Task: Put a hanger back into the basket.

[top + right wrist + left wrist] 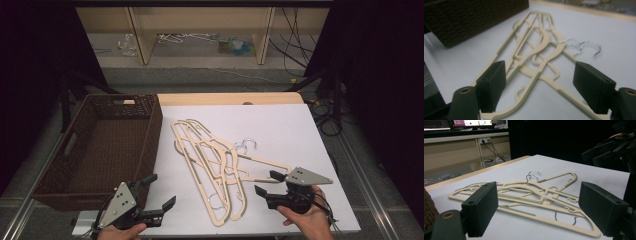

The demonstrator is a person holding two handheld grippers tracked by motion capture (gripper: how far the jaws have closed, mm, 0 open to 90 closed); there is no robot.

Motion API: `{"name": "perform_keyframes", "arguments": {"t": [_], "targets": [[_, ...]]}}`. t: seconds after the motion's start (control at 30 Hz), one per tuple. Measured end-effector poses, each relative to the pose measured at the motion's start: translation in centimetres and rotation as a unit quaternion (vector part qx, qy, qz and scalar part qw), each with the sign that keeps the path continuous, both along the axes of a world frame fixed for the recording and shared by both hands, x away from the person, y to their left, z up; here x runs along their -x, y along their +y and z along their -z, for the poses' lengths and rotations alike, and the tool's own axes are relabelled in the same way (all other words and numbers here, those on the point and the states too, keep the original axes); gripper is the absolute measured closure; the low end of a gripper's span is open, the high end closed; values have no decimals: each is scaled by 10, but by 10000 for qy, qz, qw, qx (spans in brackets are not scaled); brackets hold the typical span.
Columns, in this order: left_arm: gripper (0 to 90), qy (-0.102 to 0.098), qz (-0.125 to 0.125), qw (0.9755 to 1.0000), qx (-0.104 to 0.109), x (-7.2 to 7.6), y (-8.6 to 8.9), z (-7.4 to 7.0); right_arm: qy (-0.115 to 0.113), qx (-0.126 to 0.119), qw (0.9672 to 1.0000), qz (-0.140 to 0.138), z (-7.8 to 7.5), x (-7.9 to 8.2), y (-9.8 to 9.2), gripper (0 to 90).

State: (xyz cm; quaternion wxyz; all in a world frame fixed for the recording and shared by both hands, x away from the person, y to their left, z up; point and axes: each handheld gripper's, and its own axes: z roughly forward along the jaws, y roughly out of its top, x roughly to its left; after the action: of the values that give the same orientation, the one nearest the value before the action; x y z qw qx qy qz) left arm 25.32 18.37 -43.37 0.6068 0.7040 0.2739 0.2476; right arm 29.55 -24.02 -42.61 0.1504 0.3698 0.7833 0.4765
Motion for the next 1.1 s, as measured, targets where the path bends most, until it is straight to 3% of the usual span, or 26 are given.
{"name": "perform_keyframes", "arguments": {"t": [0.07, 0.1, 0.17, 0.23, 0.27, 0.33, 0.37, 0.5, 0.53, 0.57, 0.63, 0.77, 0.87, 1.03, 1.1], "targets": [[160, -42, 13, 10000, -18, 0, 0, 0, 112, 2, 9999, -34, 1, -2, 3, 317], [160, -31, 6, 10000, -30, 0, 0, 0, 520, -45, 9983, -277, 6, -7, 15, 382], [160, -39, 7, 10000, -25, 0, 0, 0, 537, -64, 9980, -315, 7, -8, 18, 396], [160, 2, -6, 10000, 9, 0, 0, 0, 703, 38, 9967, -414, 11, -13, 28, 425], [160, -11, 0, 10000, -4, 0, 0, 0, 823, 84, 9950, -553, 13, -16, 34, 440], [160, 33, -15, 10000, 45, 0, 0, 0, 899, 255, 9939, -578, 17, -21, 45, 465], [160, -40, 13, 10000, -26, -1, 1, 0, 954, 282, 9932, -597, 18, -23, 49, 471], [160, -42, 32, 10000, -26, 0, 0, 0, 1217, 555, 9885, -707, 26, -32, 66, 486], [160, -42, 35, 10000, -30, 0, 0, 0, 1150, 527, 9896, -685, 29, -34, 69, 486], [160, -40, 35, 10000, -35, 0, 0, 0, 1308, 596, 9869, -734, 29, -35, 71, 490], [160, -31, 39, 10000, -20, 0, 0, 0, 1448, 450, 9862, -670, 34, -40, 76, 516], [160, -20, 53, 10000, -8, 0, -1, 0, 1721, 421, 9822, -626, 40, -52, 80, 546], [160, -18, 56, 10000, -6, 1, -1, -1, 1748, 478, 9820, -532, 46, -58, 85, 567], [160, -24, 58, 10000, -3, 0, -1, 0, 1979, 576, 9770, -544, 51, -61, 88, 602], [160, -25, 65, 10000, -14, 1, -1, -1, 1985, 470, 9779, -468, 54, -61, 92, 617]]}}
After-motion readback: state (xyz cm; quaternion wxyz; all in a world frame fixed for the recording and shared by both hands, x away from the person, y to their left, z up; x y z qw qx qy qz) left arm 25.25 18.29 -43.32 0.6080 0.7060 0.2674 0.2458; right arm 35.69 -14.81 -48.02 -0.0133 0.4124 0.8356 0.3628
